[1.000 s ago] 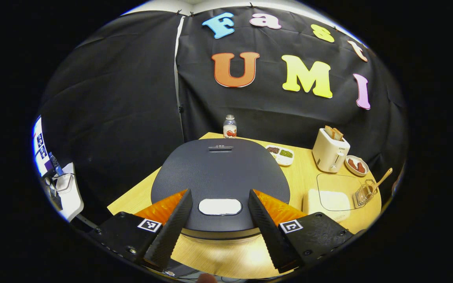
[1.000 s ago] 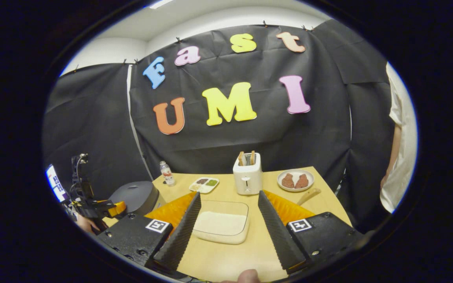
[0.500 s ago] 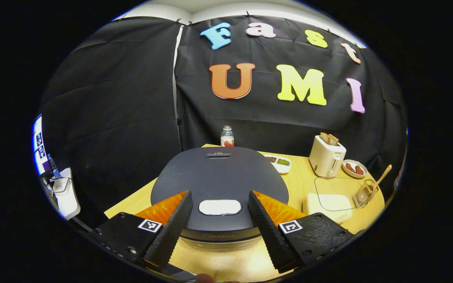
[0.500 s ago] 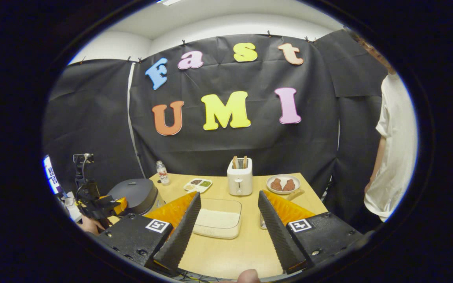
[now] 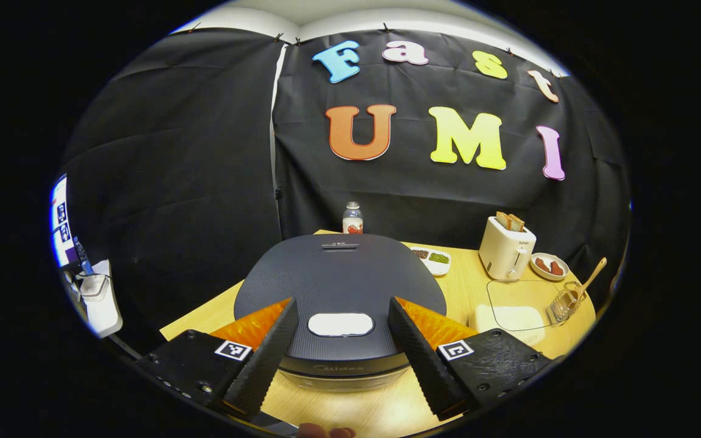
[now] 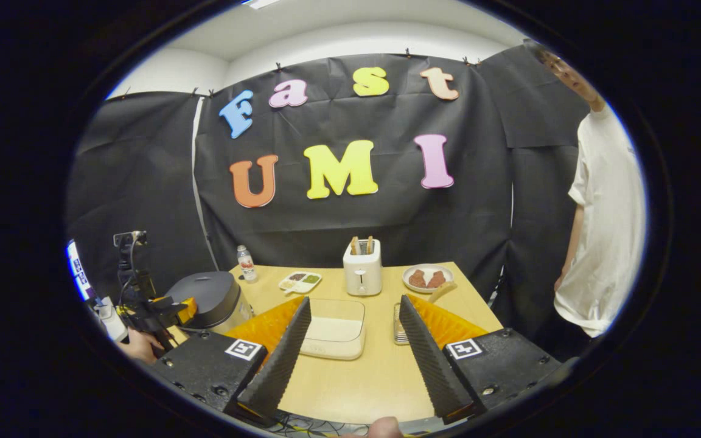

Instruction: Close the left gripper, press the button to open the rice cooker; take a wooden spoon from the chopstick holder with the right hand, scoop a spoonful of rice and pour it into the rice cooker, then put the wooden spoon back into the chopstick holder.

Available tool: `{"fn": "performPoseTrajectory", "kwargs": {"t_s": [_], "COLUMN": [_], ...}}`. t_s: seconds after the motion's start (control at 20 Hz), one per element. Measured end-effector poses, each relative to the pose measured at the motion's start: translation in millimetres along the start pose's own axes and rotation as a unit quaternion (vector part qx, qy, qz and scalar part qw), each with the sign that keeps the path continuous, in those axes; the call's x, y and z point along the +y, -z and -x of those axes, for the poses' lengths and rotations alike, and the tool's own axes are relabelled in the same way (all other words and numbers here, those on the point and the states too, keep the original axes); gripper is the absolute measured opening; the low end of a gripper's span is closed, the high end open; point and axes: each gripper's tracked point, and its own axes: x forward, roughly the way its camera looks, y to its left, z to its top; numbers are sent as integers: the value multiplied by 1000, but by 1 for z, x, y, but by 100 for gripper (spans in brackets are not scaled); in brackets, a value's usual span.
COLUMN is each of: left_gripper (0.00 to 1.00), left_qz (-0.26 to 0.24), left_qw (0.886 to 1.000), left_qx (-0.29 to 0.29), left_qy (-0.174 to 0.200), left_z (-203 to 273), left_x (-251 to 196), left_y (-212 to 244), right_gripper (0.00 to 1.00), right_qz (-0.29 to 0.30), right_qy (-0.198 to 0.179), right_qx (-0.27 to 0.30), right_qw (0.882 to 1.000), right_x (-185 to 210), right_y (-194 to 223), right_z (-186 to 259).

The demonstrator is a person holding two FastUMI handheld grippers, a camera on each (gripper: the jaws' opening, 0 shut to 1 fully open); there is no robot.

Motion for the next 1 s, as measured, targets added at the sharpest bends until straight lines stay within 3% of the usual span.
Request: {"fn": "performPoseTrajectory", "kwargs": {"t_s": [0.2,0.25,0.3,0.6,0.65,0.7,0.95,1.0], "left_gripper": [95,100,95,95,100,95,97,73], "left_qz": [-3,-8,-13,-36,-42,-47,-36,-30], "left_qw": [1000,1000,1000,998,997,997,998,998], "left_qx": [-20,-25,-28,-57,-62,-66,-60,-55], "left_qy": [11,9,7,3,3,5,11,13], "left_z": [5,6,8,32,35,39,40,41], "left_x": [-4,-2,-2,2,2,2,-1,-2], "left_y": [-14,-17,-20,-48,-52,-55,-58,-57], "right_gripper": [95,95,95,95,95,95,92,95], "right_qz": [2,1,0,-4,-4,-5,-9,-7], "right_qy": [1,1,1,-1,-1,-2,-1,-3], "right_qx": [-2,-3,-4,-9,-10,-10,-13,-14], "right_qw": [1000,1000,1000,1000,1000,1000,1000,1000], "right_x": [-1,-1,0,7,7,8,11,12], "right_y": [1,2,3,1,2,2,2,2], "right_z": [3,4,5,12,14,15,24,26]}}
